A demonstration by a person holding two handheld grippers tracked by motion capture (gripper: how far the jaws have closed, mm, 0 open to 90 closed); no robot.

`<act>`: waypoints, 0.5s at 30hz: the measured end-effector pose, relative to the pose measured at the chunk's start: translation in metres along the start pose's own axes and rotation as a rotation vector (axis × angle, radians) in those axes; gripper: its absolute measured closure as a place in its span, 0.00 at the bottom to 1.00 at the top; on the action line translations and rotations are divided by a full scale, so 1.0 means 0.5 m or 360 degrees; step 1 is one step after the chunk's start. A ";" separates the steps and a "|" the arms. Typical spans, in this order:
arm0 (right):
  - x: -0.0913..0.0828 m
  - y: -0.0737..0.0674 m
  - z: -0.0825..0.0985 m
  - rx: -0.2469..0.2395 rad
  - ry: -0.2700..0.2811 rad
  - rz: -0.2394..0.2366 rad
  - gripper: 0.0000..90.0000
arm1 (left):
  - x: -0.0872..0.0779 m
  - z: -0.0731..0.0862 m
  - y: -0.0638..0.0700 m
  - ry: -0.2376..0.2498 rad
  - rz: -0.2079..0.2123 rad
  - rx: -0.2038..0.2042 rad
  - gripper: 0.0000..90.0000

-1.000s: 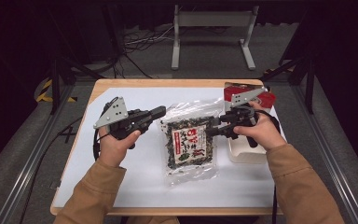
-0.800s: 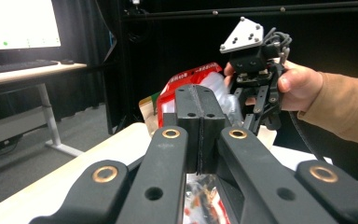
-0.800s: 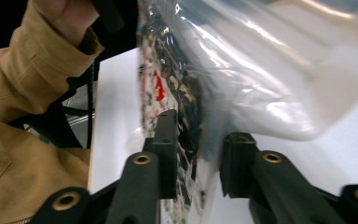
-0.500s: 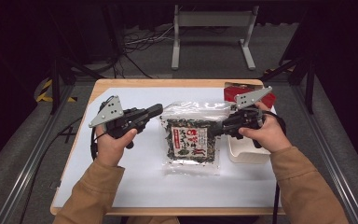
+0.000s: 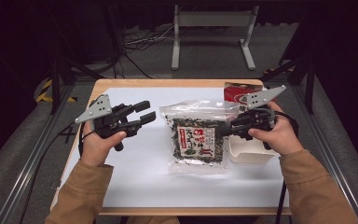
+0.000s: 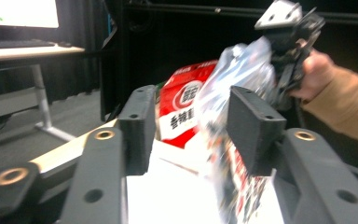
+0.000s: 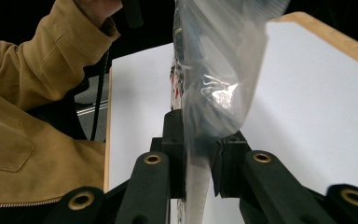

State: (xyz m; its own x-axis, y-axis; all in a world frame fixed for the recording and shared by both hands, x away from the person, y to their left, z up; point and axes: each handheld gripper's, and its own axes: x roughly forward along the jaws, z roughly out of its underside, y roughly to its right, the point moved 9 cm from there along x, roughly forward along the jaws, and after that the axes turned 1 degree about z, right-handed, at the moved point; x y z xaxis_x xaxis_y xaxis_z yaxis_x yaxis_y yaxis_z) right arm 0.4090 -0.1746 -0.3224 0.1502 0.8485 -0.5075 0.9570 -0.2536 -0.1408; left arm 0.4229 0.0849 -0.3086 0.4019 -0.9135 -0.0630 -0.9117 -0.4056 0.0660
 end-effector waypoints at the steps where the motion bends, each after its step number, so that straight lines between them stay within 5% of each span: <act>1: -0.005 -0.001 -0.002 -0.0010 0.0002 0.0012 0.86 | -0.001 0.003 -0.002 -0.0011 -0.0003 -0.0009 0.54; 15: -0.089 -0.018 -0.041 -0.0092 0.0066 0.0189 0.86 | -0.005 0.042 -0.022 -0.0161 -0.0073 -0.0019 0.44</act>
State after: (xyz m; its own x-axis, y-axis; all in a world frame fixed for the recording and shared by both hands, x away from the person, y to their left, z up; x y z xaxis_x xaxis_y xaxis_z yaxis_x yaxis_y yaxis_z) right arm 0.3988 -0.2007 -0.2810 0.2721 0.8328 -0.4821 0.9444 -0.3271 -0.0321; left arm 0.4299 0.0922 -0.3301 0.4317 -0.8866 -0.1663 -0.8912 -0.4476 0.0729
